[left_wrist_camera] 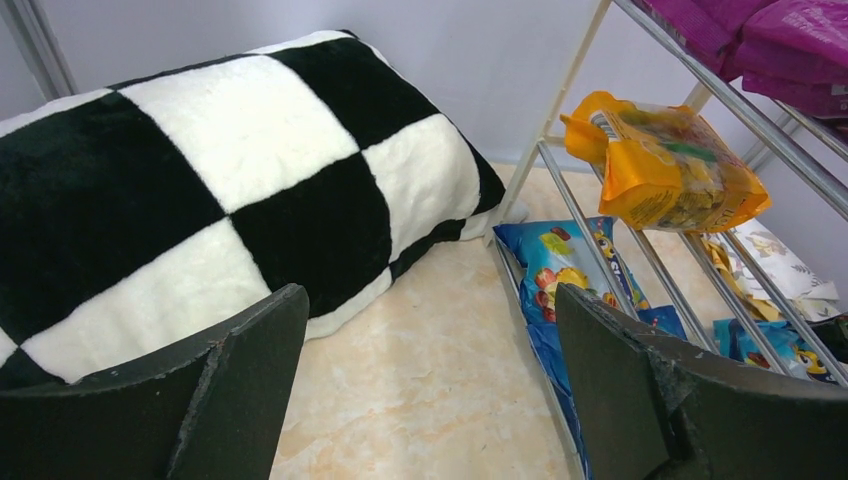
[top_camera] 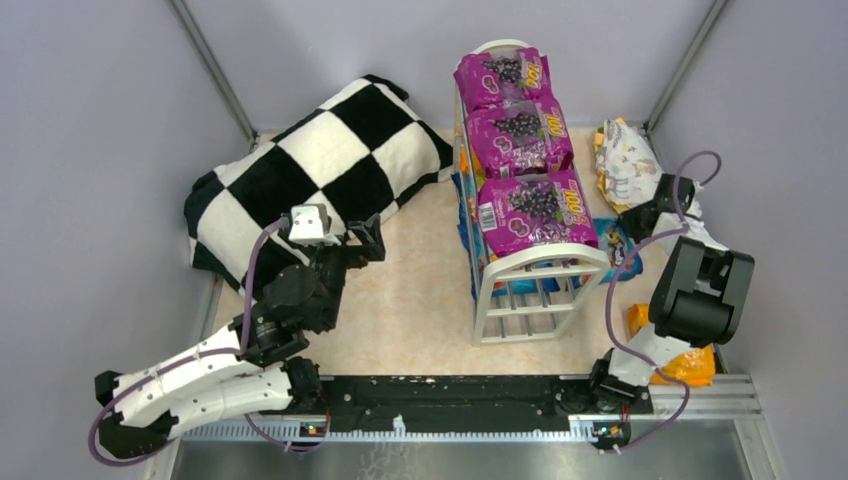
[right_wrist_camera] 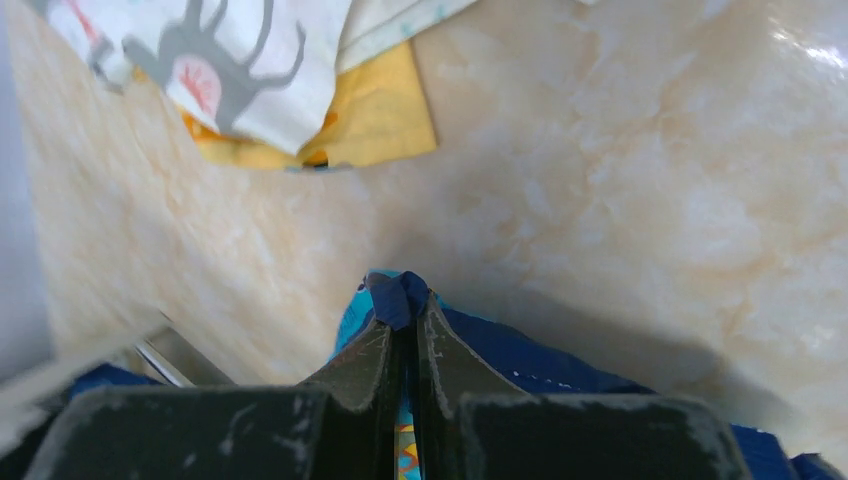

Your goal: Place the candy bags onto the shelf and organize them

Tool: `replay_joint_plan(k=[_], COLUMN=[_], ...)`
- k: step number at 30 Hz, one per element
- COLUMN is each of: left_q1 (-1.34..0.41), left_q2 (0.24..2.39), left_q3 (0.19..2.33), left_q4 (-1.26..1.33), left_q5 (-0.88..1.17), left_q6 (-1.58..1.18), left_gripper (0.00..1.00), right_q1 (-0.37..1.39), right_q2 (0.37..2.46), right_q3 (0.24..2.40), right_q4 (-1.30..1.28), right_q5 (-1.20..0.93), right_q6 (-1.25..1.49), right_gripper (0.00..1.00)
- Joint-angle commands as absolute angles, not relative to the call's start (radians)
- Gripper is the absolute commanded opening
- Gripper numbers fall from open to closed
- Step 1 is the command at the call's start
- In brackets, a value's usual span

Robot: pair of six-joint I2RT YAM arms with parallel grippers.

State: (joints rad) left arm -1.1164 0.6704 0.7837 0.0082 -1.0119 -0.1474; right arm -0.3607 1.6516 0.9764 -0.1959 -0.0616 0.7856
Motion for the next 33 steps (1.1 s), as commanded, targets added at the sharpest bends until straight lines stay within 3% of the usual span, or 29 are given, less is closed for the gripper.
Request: replay_joint_plan(k=[1, 6, 11, 13, 18, 23, 28, 33], left_q1=[-1.113, -1.111, -1.11, -1.11, -1.108, -1.108, -1.107, -1.106], left_q2=[0.661, 0.643, 0.647, 0.647, 0.654, 0.66, 0.62, 0.622], left_q3=[0.817, 0.803, 0.803, 0.799, 0.796, 0.813, 0.799, 0.791], left_q4=[-0.031, -0.035, -0.034, -0.035, -0.039, -0.082, -0.084, -0.081], left_q5=[-1.015, -1.023, -1.013, -1.002, -0.971, -0.944, -0.927, -0.944], left_q6=[-0.219, -0.234, -0.237, -0.239, -0.244, -0.28, -0.313, -0.303], left_gripper=[0.98, 0.99, 0.98, 0.99, 0.98, 0.99, 0.98, 0.98], right_q1=[-0.356, -0.356, -0.364, -0.368, -0.444, -0.56, -0.546, -0.503], right_q2=[1.571, 1.494, 1.428, 1.404, 1.302, 1.289, 1.294, 1.164], right_q3=[0.965, 0.899, 0.86, 0.833, 0.719, 0.659, 0.613, 0.563], right_q4=[-0.091, -0.06, -0.02, -0.05, -0.115, -0.114, -0.079, -0.178], right_q5=[0.073, 0.059, -0.093, -0.179, -0.214, -0.244, -0.39, -0.54], right_q6=[1.134, 1.172, 0.874, 0.755, 0.591, 0.526, 0.531, 0.536], right_gripper=[0.0, 0.0, 0.58, 0.72, 0.88, 0.95, 0.91, 0.89])
